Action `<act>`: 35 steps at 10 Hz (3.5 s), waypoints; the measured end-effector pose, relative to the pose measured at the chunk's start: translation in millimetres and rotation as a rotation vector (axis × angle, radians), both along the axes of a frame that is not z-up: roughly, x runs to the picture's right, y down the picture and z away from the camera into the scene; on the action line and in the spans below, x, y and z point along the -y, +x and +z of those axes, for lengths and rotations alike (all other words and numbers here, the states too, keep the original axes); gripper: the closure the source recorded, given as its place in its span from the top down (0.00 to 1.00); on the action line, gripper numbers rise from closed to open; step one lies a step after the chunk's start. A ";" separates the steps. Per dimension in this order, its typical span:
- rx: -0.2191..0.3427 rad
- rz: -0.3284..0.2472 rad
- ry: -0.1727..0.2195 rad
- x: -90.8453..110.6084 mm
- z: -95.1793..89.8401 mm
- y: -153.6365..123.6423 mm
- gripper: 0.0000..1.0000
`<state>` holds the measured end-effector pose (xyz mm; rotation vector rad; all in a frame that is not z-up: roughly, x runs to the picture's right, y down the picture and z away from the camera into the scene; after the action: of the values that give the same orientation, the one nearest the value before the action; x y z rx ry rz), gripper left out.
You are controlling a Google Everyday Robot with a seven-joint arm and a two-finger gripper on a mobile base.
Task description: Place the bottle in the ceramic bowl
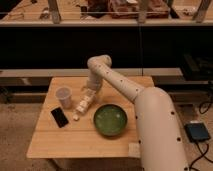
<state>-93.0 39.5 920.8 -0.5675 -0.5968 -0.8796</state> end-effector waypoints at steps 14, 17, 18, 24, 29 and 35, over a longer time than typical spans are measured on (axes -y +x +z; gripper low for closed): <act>-0.127 0.018 0.029 34.2 -65.8 46.3 0.09; -0.169 0.049 0.026 20.0 -104.3 76.1 0.09; -0.170 0.047 0.022 10.2 -119.1 75.7 0.09; -0.146 0.043 0.007 -45.4 -124.7 102.6 0.23; -0.160 0.107 -0.016 -92.0 -124.1 146.9 0.54; -0.167 0.105 0.003 -76.6 -104.4 147.1 0.67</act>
<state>54.1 116.1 816.4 -0.5956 -0.4695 -0.7265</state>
